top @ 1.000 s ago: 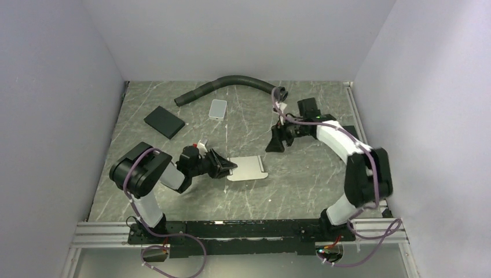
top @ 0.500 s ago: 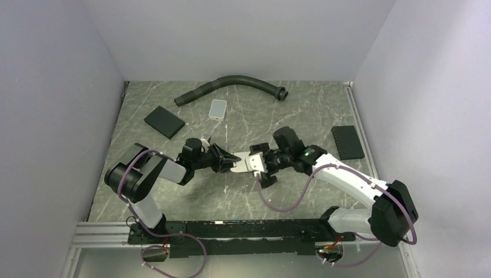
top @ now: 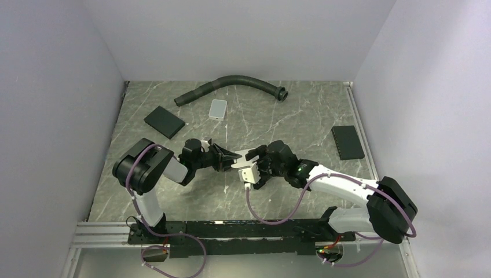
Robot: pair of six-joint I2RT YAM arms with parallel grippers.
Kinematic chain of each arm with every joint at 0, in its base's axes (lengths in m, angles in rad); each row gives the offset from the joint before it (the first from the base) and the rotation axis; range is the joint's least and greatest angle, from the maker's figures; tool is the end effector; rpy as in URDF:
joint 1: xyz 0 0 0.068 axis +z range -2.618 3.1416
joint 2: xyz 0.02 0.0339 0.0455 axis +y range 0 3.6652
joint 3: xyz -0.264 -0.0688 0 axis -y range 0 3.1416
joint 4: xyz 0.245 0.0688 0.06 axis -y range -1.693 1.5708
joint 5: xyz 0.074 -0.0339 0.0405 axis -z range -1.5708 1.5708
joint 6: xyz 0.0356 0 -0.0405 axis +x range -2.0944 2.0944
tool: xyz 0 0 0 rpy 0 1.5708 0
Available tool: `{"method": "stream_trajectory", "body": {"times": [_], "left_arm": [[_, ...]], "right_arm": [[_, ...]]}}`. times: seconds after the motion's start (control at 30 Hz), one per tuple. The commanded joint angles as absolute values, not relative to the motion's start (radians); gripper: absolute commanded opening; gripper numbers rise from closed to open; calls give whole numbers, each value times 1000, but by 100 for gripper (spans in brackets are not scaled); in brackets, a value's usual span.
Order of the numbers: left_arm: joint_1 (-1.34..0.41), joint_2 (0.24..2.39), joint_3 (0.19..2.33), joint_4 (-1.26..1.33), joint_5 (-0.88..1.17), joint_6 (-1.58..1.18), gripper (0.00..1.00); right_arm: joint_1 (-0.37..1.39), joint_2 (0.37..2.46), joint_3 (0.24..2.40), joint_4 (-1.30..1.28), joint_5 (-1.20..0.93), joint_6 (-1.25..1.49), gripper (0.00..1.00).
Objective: Fold the paper box
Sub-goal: Close the paper box at the center of the board.
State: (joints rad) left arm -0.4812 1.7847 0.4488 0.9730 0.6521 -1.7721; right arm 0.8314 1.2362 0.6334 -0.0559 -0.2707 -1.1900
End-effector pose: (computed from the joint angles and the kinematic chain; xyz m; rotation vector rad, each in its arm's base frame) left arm 0.2445 -0.1520 0.1109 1.0126 -2.2905 1.8738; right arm 0.1647 0.1947 0.2071 -1.9407 1.0436 0.1023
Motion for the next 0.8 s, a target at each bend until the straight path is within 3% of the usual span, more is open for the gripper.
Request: {"method": "stream_trajectory", "body": {"times": [0.0, 0.13, 0.5, 0.77], "left_arm": [[-479, 1804, 447, 1130, 692, -1827, 23], [-479, 1814, 438, 1186, 699, -1842, 26], [-479, 1949, 425, 1505, 709, -1925, 35], [-476, 1897, 415, 1485, 709, -1852, 64]], "right_arm": [[851, 1246, 613, 95, -180, -1235, 78], [868, 1261, 598, 111, -153, -1274, 72], [879, 1261, 617, 73, -150, -1285, 37], [879, 1250, 623, 37, -176, -1283, 31]]}}
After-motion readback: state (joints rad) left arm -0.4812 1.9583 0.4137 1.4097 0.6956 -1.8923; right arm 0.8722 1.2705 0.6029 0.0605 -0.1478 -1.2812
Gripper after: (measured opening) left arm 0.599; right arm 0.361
